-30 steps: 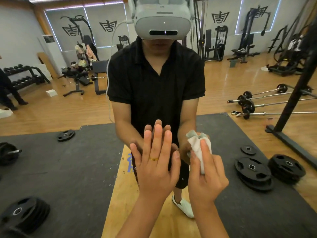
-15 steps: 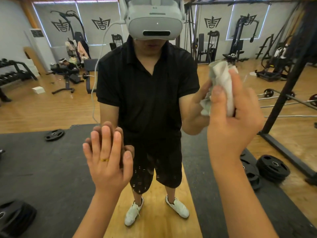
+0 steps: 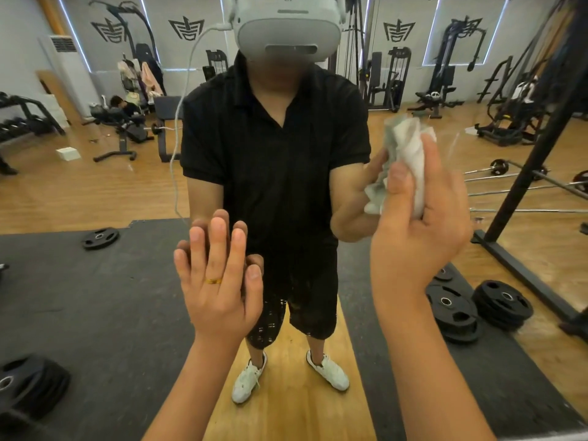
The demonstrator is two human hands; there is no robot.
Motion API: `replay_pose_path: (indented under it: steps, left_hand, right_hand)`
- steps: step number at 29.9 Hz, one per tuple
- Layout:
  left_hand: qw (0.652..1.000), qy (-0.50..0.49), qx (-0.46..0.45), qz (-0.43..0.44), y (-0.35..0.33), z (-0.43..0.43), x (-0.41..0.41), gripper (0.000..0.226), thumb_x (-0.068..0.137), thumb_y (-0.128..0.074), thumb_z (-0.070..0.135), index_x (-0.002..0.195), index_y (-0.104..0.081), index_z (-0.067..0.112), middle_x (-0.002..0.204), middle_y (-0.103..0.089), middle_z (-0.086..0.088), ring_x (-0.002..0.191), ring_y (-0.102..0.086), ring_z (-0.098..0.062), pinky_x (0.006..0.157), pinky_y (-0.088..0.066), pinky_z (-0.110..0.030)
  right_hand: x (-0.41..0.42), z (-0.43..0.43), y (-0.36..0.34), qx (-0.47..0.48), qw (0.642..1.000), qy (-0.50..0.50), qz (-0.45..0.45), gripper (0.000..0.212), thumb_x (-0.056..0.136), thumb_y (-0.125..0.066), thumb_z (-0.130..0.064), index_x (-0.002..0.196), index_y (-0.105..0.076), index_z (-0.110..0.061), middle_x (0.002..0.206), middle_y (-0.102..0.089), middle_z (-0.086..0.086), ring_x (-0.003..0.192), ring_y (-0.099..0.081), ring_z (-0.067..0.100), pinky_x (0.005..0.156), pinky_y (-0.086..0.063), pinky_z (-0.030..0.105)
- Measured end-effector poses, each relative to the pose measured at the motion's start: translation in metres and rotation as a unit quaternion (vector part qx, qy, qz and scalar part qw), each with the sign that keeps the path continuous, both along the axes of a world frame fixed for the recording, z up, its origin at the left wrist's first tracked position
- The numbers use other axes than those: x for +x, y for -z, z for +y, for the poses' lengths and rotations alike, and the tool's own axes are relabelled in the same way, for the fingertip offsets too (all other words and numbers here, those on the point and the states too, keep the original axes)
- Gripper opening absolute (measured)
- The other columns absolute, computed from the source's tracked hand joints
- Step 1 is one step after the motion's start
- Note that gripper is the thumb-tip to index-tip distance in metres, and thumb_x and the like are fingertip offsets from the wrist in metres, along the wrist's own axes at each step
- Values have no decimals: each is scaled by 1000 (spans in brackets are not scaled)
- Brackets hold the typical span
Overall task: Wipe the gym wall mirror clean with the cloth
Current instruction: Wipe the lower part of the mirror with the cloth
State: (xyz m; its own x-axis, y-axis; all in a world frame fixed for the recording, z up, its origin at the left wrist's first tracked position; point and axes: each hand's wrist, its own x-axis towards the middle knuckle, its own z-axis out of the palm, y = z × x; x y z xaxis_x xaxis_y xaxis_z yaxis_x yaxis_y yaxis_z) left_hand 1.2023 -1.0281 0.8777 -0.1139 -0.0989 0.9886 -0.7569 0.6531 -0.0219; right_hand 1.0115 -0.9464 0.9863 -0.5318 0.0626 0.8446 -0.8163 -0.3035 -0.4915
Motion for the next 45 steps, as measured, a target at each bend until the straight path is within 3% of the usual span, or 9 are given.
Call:
replay_pose_path:
  steps: [3, 9, 18, 25, 31, 33, 36, 40, 45]
  left_hand:
    - [1000, 5, 0, 4, 0, -1, -1, 58, 106, -40, 25, 162, -25, 16, 172, -11, 0, 159, -7, -24, 129, -2, -44]
    - [1000, 4, 3, 3, 1, 0, 0, 58, 107, -39, 25, 162, -26, 15, 172, -12, -1, 159, -8, -25, 129, -3, -46]
    - [1000, 10, 4, 5, 0, 2, -1, 58, 107, -39, 26, 163, -24, 17, 172, -11, 0, 159, -7, -24, 129, -3, -44]
    - [1000, 19, 16, 4, 1, 1, 2, 59, 106, -43, 24, 162, -26, 17, 172, -11, 0, 159, -8, -24, 129, -4, -44]
    - [999, 24, 31, 9, 2, 1, 1, 52, 105, -44, 23, 154, -37, 10, 172, -14, 0, 159, -11, -25, 128, -5, -45]
    - [999, 29, 36, 7, 1, 2, 1, 51, 105, -44, 23, 153, -39, 9, 171, -15, -1, 158, -12, -25, 129, -6, -46]
    - [999, 31, 36, 0, 0, 3, 2, 50, 105, -43, 24, 153, -41, 10, 171, -18, -2, 158, -16, -27, 129, -7, -46]
    - [998, 39, 40, -9, -2, 4, 5, 50, 106, -40, 26, 154, -39, 11, 171, -16, -2, 158, -16, -27, 129, -10, -47]
    - [998, 50, 37, -10, -1, 4, 5, 52, 105, -42, 24, 155, -37, 11, 172, -13, -1, 158, -14, -26, 128, -10, -48]
  right_hand:
    - [16, -4, 4, -5, 1000, -8, -25, 36, 101, -64, -16, 136, -62, -10, 95, -61, 6, 83, -50, 0, 71, -41, 11]
    - [56, 0, 98, 106, 992, 1, 72, 28, 109, -54, -22, 135, -57, -13, 94, -49, -3, 67, -45, 5, 50, -41, 22]
    - [42, -12, -8, -11, 999, -4, -45, 35, 101, -63, -17, 134, -63, -6, 93, -63, 8, 81, -53, 4, 73, -39, 6]
    - [51, -3, 59, 94, 991, 24, 89, 31, 105, -58, -19, 132, -62, -6, 82, -58, 13, 70, -41, 3, 60, -36, 13]
    - [31, -12, -11, -17, 999, 31, -35, 35, 103, -62, -20, 135, -64, -7, 91, -57, 5, 80, -50, 4, 71, -44, 17]
    - [45, -15, -11, -31, 997, 27, -58, 36, 102, -63, -19, 136, -63, -7, 95, -55, 0, 83, -51, -6, 74, -44, 15]
    - [78, -15, 38, 26, 999, 11, -24, 36, 102, -63, -16, 137, -60, -9, 95, -56, 0, 81, -49, -8, 73, -40, 9]
    - [96, -11, 97, 105, 993, 34, 48, 32, 100, -62, -14, 131, -64, -6, 83, -57, 7, 68, -45, 3, 54, -41, 20]
    - [67, -16, 30, 39, 995, 74, 61, 34, 105, -56, -23, 134, -63, -5, 84, -57, 11, 73, -42, 4, 59, -35, 18]
